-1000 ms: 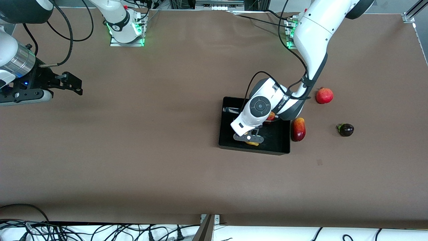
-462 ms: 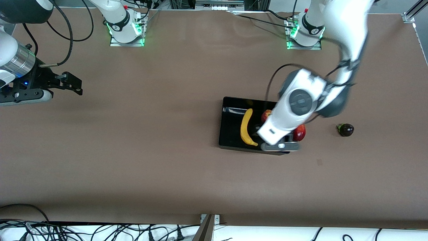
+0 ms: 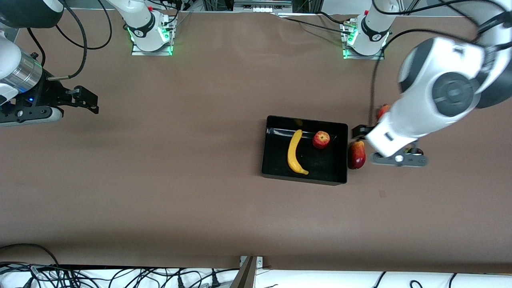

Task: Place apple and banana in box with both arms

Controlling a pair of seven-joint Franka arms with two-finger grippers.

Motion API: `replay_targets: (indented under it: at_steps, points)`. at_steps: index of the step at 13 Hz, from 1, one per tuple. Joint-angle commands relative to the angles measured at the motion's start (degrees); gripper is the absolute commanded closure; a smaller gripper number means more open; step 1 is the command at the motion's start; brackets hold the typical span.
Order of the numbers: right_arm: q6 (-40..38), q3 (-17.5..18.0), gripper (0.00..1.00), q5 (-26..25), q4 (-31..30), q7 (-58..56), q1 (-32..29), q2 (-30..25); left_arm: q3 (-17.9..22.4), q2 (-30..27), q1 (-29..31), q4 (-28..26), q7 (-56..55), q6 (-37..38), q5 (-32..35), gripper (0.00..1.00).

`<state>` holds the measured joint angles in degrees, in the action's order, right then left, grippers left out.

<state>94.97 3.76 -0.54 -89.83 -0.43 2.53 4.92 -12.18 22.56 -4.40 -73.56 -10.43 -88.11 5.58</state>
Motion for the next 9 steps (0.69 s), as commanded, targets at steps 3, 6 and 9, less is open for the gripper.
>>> replay_targets:
  at_steps: [3, 6, 9]
  points:
    - [-0.4, 0.81, 0.0, -0.08, 1.14, 0.17, -0.77, 0.45, 4.61, -16.2, 1.68, -14.56, 8.85, -0.73, -0.74, 0.0]
    - [-0.4, 0.81, 0.0, -0.08, 1.14, 0.17, -0.77, 0.45, 10.32, -22.37, 1.42, -20.82, 10.16, -3.91, -6.09, 0.0]
    - [-0.31, 0.81, 0.0, -0.08, 1.14, 0.17, -0.77, 0.45, 10.6, -22.39, 2.03, -21.19, 12.72, -3.91, -6.01, 0.0]
